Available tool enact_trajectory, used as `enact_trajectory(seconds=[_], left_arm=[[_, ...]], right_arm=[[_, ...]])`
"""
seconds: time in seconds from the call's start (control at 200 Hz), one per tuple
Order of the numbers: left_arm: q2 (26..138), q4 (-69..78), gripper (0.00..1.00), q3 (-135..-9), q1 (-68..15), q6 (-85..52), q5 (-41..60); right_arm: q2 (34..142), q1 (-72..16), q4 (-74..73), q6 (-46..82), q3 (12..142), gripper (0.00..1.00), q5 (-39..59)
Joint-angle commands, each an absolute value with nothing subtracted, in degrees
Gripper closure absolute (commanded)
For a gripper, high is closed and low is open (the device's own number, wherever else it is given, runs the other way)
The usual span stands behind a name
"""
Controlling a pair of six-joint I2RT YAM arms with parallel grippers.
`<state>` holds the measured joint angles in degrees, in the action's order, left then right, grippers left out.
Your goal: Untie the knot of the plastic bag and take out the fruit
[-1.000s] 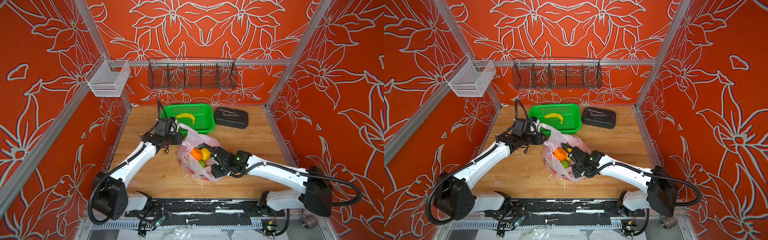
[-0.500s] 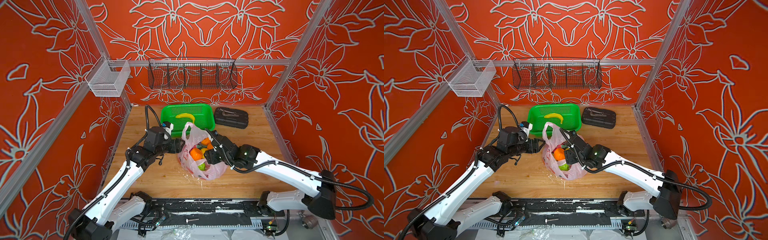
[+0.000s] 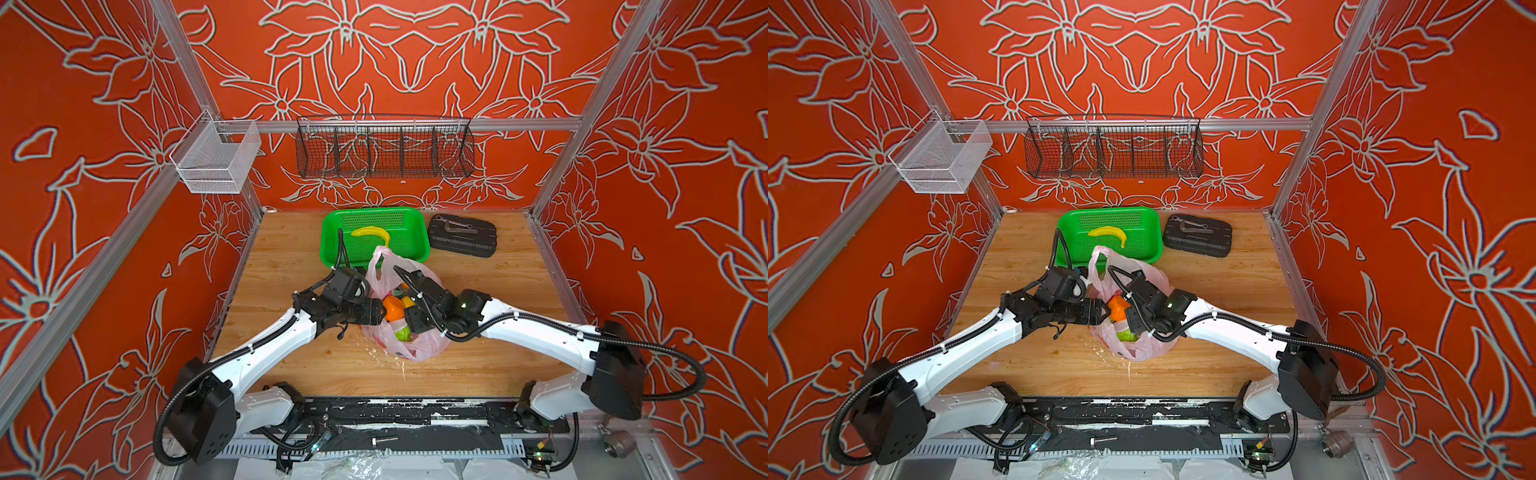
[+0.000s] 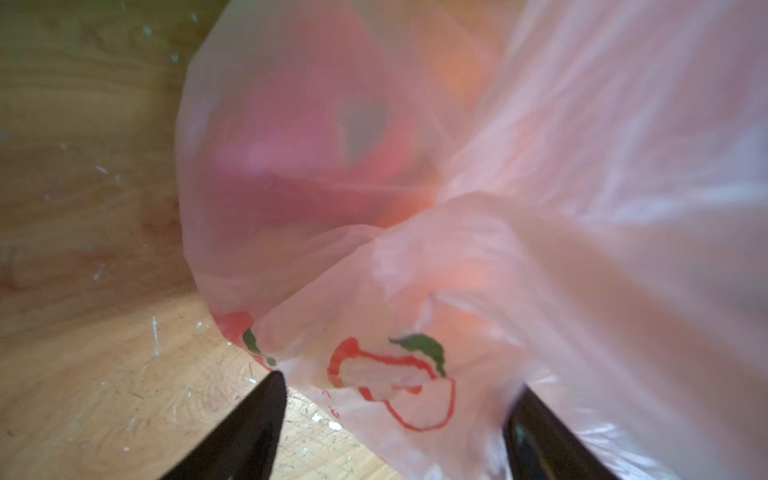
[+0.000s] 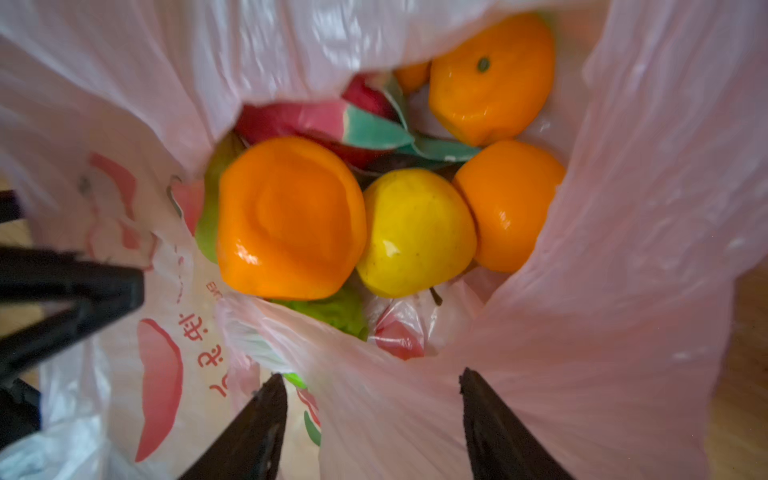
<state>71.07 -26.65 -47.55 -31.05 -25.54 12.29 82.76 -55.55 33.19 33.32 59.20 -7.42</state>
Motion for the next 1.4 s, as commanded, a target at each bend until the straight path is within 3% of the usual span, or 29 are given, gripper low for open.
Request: enact_trajectory(seconds=[0.0,0.125,0.37,0.55,0.931,1.391], left_arm=[[73.32,-29.15,0.36,-47.11,-31.79,-24.74,13.36],[74.13,-27.68,0.46,-43.2,-32.38,-26.77,12.57],[71.06,-28.38,0.49,-42.57,-32.5,-26.87,10.0],[67.04,-30.76,0.34,-43.4,-32.52,-26.21,7.98],[59.8,-36.94,0.27,-47.7,-32.51,-25.36,5.15],[49.8,-37.52,0.15,-47.22,-32.52,-24.16,4.46]], right_arm=[[82.37,-56.67,33.75,37.4,54.6,0.33,-2.33],[82.26,-57.28,32.47,38.47,51.97,0.33,-1.3],[82.11,-57.3,33.63,37.27,54.6,0.32,-2.18],[80.17,-57.3,33.73,36.84,57.55,0.3,-3.33],[78.64,-57.3,22.38,25.22,59.53,0.23,-3.54],[91.65,-57.3,21.04,12.42,67.25,0.17,-7.01]])
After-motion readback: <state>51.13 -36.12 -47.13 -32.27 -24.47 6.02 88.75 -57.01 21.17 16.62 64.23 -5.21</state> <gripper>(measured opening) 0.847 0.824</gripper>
